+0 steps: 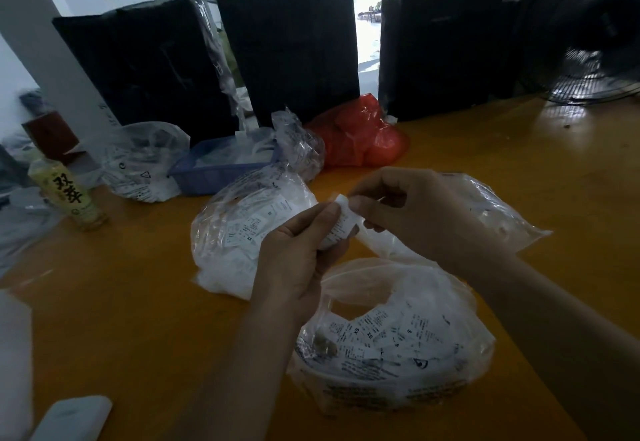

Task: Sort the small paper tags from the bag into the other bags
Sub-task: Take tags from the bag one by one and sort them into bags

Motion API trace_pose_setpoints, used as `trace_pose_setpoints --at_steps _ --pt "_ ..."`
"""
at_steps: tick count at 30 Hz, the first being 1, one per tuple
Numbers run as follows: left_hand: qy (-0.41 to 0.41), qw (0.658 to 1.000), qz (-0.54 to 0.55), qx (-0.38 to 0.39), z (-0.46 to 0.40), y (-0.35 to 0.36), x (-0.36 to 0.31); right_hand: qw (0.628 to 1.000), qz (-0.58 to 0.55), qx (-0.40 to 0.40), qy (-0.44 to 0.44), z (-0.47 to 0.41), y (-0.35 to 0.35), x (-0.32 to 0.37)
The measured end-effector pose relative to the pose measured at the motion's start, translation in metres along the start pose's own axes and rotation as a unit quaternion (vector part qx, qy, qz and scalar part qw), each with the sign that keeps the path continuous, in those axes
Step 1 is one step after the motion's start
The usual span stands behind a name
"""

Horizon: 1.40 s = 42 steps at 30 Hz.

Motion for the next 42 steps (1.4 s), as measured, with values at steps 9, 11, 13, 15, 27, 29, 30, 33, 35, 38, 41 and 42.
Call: trace_pose_setpoints --at_steps 9,11,13,15,27,29,30,33,35,38,41,42 --pt "0.004 0.999 -0.051 -0.013 -0.002 -0.004 -0.001 1.000 0.027 -0.009 0.013 -0.002 -0.003 -0.004" --pt "0.009 0.998 -0.070 -0.003 -0.001 -0.003 -0.001 1.000 0.023 -0.015 0.014 -0.002 -0.003 -0.004" --pt "0.016 0.996 -0.082 0.001 0.000 -0.002 -0.002 0.999 0.043 -0.003 0.008 -0.001 0.000 -0.002" --pt "0.019 0.996 -0.085 0.002 0.000 -0.002 -0.003 0.998 0.056 0.003 0.008 0.000 0.001 -0.001" --pt "0.317 0.807 -0.498 -0.017 -0.017 -0.032 -0.071 0.979 0.165 -0.089 0.085 -0.015 -0.040 -0.020" --pt "0.324 0.733 -0.597 -0.052 -0.028 -0.053 -0.081 0.933 0.339 -0.036 0.113 -0.021 -0.044 -0.037" --pt "0.309 0.704 -0.637 -0.055 -0.033 -0.063 -0.080 0.898 0.420 -0.001 0.127 -0.022 -0.043 -0.051" --pt "0.228 0.640 -0.733 -0.027 -0.047 -0.082 -0.060 0.817 0.558 0.051 0.134 -0.025 -0.033 -0.086" --pt "0.164 0.579 -0.799 0.002 -0.051 -0.085 -0.043 0.824 0.541 0.077 0.152 -0.025 -0.023 -0.102" --pt "0.119 0.554 -0.823 0.033 -0.053 -0.081 -0.031 0.847 0.502 0.107 0.136 -0.027 -0.010 -0.112" --pt "0.127 0.551 -0.821 0.080 -0.053 -0.071 -0.023 0.851 0.499 0.105 0.127 -0.030 -0.006 -0.116" --pt "0.128 0.558 -0.816 0.085 -0.052 -0.068 -0.023 0.852 0.498 0.095 0.131 -0.030 -0.007 -0.115"
Point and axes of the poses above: each hand's wrist, its own z-axis away from the middle knuckle, its own y-axis out of the palm, x = y × z, the point moved 7 cm from there along -z, towards the middle knuckle, and after that the axes turned 12 degrees about y, right-handed, at the moved point
